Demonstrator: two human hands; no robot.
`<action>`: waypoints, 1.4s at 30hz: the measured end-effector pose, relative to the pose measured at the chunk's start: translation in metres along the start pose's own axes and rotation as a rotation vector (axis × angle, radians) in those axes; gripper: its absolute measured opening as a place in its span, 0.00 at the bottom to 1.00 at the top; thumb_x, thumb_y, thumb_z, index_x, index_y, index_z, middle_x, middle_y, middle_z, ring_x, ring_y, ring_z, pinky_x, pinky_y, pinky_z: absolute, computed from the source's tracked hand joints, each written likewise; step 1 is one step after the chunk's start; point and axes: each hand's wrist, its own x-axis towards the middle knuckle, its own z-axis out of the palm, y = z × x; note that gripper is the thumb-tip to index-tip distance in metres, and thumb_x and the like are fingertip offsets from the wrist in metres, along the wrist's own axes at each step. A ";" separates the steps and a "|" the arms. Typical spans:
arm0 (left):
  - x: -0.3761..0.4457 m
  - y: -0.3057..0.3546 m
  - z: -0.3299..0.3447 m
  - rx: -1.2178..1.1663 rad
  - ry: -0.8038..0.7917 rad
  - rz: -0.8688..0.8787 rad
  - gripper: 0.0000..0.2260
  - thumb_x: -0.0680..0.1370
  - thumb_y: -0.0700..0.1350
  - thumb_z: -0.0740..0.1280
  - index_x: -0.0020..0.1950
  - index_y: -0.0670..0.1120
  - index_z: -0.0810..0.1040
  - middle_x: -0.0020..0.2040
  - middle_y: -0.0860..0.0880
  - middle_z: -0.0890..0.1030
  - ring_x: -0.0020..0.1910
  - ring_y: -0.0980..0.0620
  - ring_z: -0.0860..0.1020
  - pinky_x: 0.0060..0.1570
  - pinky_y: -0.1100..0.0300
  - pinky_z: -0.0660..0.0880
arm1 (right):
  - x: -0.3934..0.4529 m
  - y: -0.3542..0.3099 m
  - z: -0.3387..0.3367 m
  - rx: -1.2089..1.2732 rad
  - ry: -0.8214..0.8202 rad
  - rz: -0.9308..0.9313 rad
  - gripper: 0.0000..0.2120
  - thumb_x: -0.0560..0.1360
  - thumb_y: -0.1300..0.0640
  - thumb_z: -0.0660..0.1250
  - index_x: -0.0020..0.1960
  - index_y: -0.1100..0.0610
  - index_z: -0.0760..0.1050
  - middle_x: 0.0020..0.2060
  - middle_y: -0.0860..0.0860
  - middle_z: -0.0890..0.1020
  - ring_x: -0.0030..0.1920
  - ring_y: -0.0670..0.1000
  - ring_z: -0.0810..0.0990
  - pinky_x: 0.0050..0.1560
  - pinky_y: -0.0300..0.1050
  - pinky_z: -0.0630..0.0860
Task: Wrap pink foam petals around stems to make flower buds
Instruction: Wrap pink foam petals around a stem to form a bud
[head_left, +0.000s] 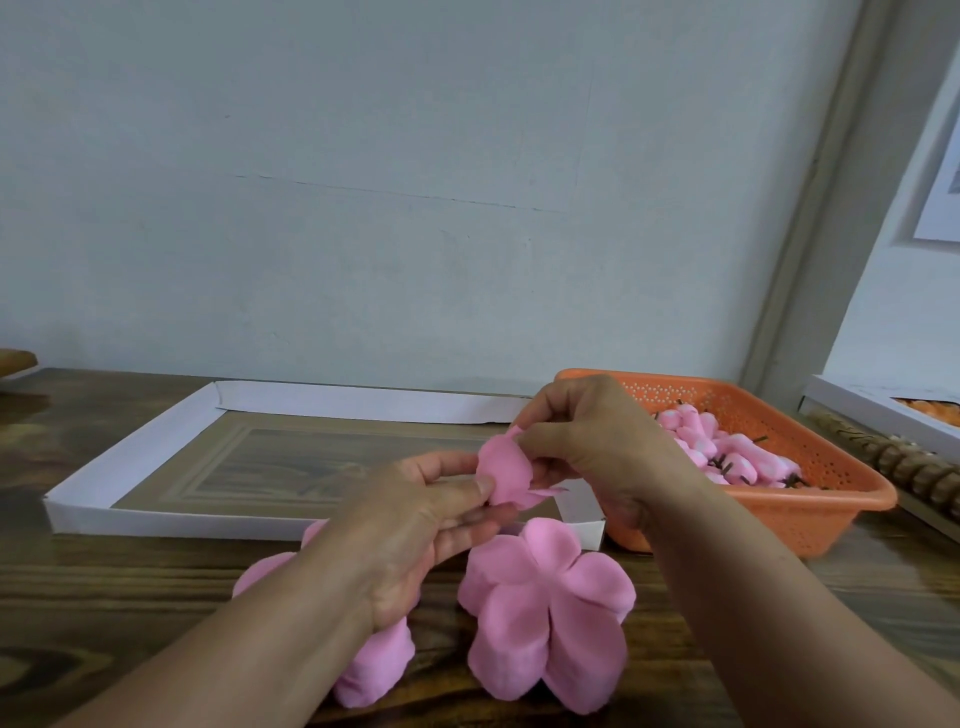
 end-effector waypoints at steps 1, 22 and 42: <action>0.000 0.000 0.000 0.006 0.010 0.000 0.11 0.75 0.34 0.67 0.57 0.38 0.77 0.44 0.40 0.85 0.40 0.48 0.85 0.45 0.59 0.81 | -0.001 0.000 0.000 -0.011 -0.007 -0.001 0.13 0.68 0.75 0.65 0.30 0.60 0.76 0.22 0.54 0.77 0.22 0.48 0.75 0.25 0.38 0.75; -0.002 -0.001 0.006 0.217 0.189 0.115 0.06 0.77 0.37 0.67 0.41 0.43 0.74 0.26 0.46 0.81 0.26 0.50 0.81 0.29 0.60 0.80 | -0.001 0.003 0.010 -0.099 -0.053 0.026 0.11 0.69 0.73 0.66 0.31 0.62 0.75 0.26 0.59 0.77 0.22 0.48 0.74 0.25 0.38 0.73; -0.002 0.002 0.001 0.246 0.099 0.107 0.10 0.75 0.37 0.69 0.56 0.43 0.81 0.43 0.43 0.86 0.36 0.49 0.83 0.38 0.61 0.81 | -0.004 -0.001 0.003 0.019 -0.160 0.080 0.10 0.70 0.73 0.63 0.36 0.62 0.78 0.30 0.57 0.80 0.28 0.50 0.78 0.33 0.40 0.79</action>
